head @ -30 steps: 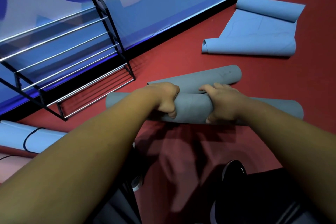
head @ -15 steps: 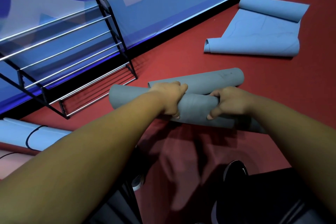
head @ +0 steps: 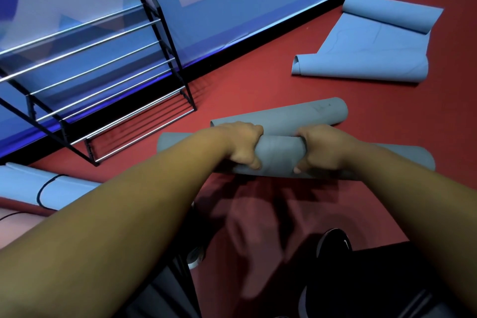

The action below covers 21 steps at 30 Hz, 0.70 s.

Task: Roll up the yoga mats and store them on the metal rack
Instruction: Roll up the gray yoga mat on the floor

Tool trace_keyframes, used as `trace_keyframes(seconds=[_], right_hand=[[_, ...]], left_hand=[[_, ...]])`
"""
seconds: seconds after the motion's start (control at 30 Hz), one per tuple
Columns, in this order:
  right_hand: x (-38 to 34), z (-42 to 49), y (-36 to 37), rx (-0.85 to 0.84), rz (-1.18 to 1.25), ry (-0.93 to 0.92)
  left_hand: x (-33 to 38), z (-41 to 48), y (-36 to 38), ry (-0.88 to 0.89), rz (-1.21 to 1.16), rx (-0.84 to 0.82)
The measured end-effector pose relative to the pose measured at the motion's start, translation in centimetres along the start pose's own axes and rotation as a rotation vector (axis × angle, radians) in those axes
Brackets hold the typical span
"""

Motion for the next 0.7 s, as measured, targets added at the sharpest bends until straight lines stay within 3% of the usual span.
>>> trace_keyframes(seconds=[0.17, 0.33, 0.5, 0.6, 0.7], right_hand=[[0.5, -0.4, -0.2, -0.036, 0.187, 0.051], [0.0, -0.9, -0.2, -0.117, 0.219, 0.073], [-1.2, -1.0, 0.4, -0.156, -0.077, 0.009], [-1.8, -0.9, 0.4, -0.083, -0.297, -0.02], [-2.3, -0.7, -0.1, -0.025, -0.318, -0.013]], left_hand=[[1.3, -0.6, -0.1, 0.005, 0.168, 0.088], [1.4, -0.4, -0.9, 0.03, 0.069, 0.128], [0.9, -0.3, -1.1, 0.008, 0.004, 0.052], [0.3, -0.1, -1.1, 0.0, -0.095, -0.018], [0.1, 0.0, -1.0, 0.015, -0.138, -0.06]])
Point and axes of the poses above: each hand's wrist, its own z-axis towards the middle knuckle, its own y-axis out of the palm, x = y × z, the point moved 5 cm from there along z, towards the middle knuckle, and after that the axes turned 15 degrees about -y, right-handed, at the moved point
